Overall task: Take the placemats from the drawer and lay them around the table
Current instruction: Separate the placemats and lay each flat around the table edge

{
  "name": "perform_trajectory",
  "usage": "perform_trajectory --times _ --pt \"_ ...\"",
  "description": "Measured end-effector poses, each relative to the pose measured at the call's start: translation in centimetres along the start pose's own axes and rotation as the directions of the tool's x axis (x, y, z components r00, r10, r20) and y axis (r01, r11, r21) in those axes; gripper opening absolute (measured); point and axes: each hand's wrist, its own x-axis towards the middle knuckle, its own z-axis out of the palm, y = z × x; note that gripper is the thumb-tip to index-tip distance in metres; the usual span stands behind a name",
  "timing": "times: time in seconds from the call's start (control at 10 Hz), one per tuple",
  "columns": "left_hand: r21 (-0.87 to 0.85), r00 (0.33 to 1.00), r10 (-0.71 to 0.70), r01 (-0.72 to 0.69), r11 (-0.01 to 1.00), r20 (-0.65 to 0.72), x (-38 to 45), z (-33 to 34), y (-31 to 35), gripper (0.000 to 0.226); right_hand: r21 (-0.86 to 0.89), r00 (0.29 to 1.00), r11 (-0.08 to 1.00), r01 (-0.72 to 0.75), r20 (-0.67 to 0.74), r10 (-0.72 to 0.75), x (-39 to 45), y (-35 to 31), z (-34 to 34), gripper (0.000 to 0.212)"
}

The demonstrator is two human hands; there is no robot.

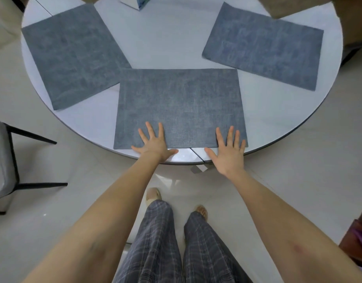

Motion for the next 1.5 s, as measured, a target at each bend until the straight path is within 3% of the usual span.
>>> perform_trajectory --times 1.5 --pt "-0.031 1.000 0.022 -0.023 0.999 -0.018 -0.71 0.35 -0.28 0.106 -0.024 0.997 1.000 -0.011 0.079 0.013 -1.03 0.00 -0.48 0.069"
